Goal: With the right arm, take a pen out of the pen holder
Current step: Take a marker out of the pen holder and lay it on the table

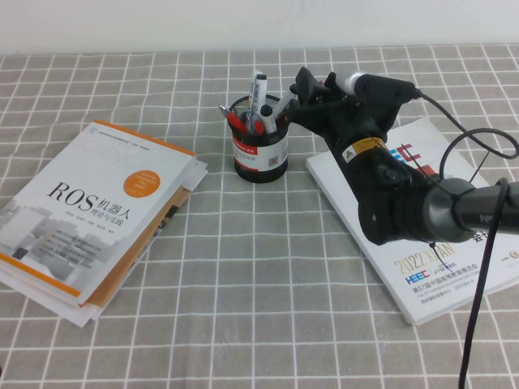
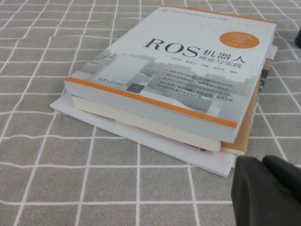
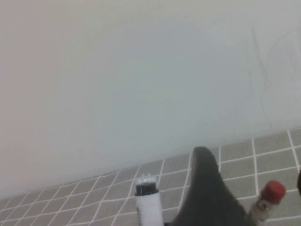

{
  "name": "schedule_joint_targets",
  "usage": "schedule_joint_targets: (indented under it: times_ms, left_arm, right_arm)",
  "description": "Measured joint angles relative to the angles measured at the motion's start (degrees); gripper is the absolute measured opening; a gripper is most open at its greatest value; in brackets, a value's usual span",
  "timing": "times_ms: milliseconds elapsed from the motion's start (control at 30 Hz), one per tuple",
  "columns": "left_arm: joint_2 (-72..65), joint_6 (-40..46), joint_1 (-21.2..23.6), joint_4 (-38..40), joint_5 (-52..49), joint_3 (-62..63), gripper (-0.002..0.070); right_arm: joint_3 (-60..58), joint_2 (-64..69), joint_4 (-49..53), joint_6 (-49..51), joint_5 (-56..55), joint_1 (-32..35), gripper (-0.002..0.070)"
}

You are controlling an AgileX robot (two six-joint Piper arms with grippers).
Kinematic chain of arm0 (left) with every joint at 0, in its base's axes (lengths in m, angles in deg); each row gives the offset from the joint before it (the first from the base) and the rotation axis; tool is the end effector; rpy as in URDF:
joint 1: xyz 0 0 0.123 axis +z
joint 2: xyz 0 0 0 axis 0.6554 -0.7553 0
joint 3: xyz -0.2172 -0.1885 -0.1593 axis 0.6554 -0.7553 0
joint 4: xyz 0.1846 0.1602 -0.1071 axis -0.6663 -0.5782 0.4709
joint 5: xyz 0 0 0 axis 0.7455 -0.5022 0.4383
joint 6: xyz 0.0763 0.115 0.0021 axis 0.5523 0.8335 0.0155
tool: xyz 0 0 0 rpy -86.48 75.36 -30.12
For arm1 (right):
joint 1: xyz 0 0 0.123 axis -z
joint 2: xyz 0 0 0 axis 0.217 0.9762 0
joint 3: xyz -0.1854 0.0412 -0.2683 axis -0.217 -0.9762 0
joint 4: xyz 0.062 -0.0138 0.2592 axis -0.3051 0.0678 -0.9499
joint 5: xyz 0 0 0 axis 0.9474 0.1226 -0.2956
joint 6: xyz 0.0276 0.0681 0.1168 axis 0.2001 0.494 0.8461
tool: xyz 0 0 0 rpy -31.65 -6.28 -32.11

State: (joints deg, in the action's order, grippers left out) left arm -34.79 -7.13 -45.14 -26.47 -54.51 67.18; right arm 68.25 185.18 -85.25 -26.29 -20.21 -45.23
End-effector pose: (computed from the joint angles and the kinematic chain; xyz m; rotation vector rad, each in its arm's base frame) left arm 0.0678 -0.0080 0.1550 0.1027 1.8754 -0.0564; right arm 0.4774 0.2738 0.2177 0.0918 1.4699 0.7055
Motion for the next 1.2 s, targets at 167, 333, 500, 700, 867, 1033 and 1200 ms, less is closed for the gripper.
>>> schedule_joint_targets:
  times_ms: [167,333,500,700,867,1033,1200]
  left_arm:
    - [0.0,0.0,0.0,0.0,0.0,0.0,-0.0003]
    - [0.0,0.0,0.0,0.0,0.0,0.0,-0.0003]
    - [0.0,0.0,0.0,0.0,0.0,0.0,-0.0003]
    - [0.0,0.0,0.0,0.0,0.0,0.0,-0.0003]
    - [0.0,0.0,0.0,0.0,0.0,0.0,-0.0003]
    - [0.0,0.0,0.0,0.0,0.0,0.0,-0.0003]
    - [0.0,0.0,0.0,0.0,0.0,0.0,-0.0003]
  right_arm:
    - [0.09,1.21,0.0,0.0,-0.25,0.0,0.0333]
    - [0.09,1.45,-0.04,0.0,-0.38,0.0,0.0268]
    - [0.09,1.45,-0.13,0.0,-0.48,0.0,0.0206]
    - [0.09,1.45,-0.13,0.12,-0.5,0.0,0.0174]
    - [0.09,1.45,-0.13,0.12,-0.6,0.0,0.0155]
    - [0.09,1.45,0.09,0.26,-1.67,0.0,0.0047]
    - [0.13,1.33,1.25,0.61,-2.56,0.0,0.0017]
